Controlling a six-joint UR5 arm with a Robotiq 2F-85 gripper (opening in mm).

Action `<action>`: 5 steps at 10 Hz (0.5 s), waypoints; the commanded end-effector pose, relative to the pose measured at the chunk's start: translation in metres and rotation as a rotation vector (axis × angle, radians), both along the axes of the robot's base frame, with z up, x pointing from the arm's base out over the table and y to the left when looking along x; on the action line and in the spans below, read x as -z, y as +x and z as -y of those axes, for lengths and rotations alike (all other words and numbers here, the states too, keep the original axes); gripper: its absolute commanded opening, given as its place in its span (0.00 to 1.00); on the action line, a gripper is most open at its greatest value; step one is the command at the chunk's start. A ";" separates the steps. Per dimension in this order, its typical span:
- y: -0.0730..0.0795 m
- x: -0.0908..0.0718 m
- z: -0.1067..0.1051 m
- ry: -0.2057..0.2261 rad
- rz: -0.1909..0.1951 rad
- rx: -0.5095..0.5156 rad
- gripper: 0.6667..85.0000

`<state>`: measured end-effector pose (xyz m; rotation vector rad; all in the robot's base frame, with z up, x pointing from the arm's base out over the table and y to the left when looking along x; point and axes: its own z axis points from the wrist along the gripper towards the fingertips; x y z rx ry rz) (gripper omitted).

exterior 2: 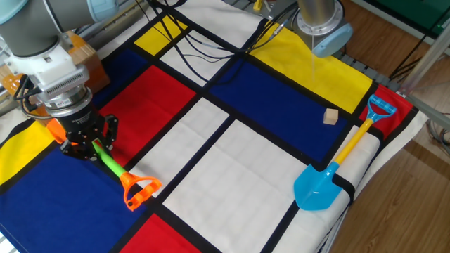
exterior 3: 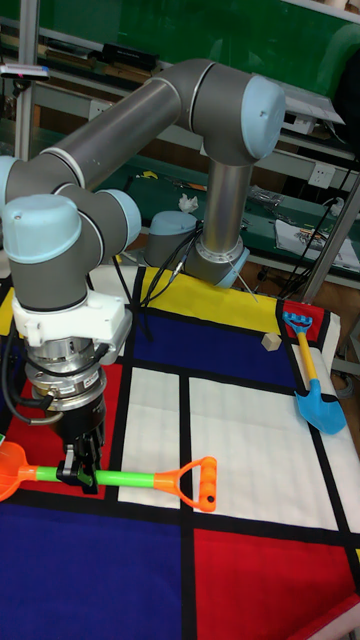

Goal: Use a shovel to scoop up an object

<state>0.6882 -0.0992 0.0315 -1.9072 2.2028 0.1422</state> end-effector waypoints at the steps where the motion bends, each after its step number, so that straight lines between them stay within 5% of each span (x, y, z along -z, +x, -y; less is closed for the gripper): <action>1: 0.003 0.000 0.011 -0.034 0.002 0.043 0.00; 2: 0.006 0.003 0.032 -0.111 0.010 0.082 0.00; 5: 0.009 0.003 0.042 -0.144 0.017 0.118 0.00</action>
